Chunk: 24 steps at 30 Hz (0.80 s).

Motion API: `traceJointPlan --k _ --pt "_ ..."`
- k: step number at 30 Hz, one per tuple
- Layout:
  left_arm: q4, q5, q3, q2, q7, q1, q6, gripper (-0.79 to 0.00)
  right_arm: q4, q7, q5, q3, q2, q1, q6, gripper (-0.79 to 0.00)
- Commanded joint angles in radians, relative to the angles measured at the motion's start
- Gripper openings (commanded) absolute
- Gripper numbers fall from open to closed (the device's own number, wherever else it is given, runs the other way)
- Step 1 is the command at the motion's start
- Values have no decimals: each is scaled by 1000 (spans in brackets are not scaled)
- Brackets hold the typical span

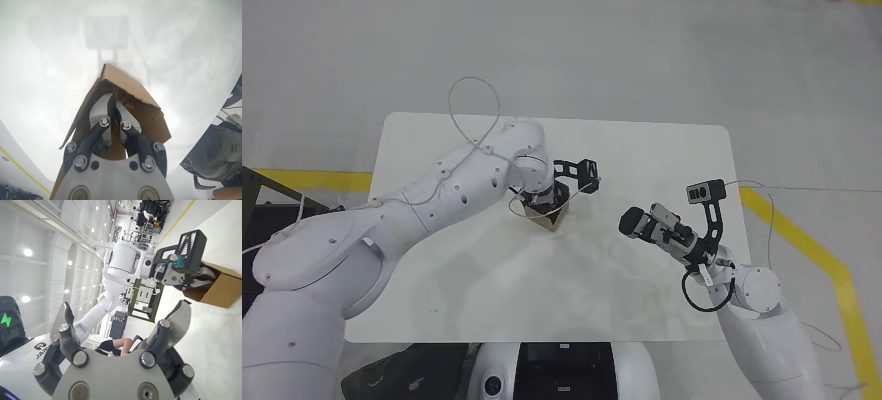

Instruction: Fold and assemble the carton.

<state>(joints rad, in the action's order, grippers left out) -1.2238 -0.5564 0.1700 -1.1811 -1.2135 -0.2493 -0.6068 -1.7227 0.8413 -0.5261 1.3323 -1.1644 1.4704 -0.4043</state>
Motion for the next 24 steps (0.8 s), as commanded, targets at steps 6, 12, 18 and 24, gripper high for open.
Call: traceJointPlan --k 6,12,18,24 --pt "34 -24 0 -35 -15 -8 15 -785 0 0 0 0 0 0 0 0" --pt "75 -44 0 -63 -15 -14 15 -785 0 0 0 0 0 0 0 0" --pt "115 -68 0 -91 -14 -24 14 -785 0 0 0 0 0 0 0 0" --pt "149 -92 0 -111 -13 -32 13 -785 0 0 0 0 0 0 0 0"
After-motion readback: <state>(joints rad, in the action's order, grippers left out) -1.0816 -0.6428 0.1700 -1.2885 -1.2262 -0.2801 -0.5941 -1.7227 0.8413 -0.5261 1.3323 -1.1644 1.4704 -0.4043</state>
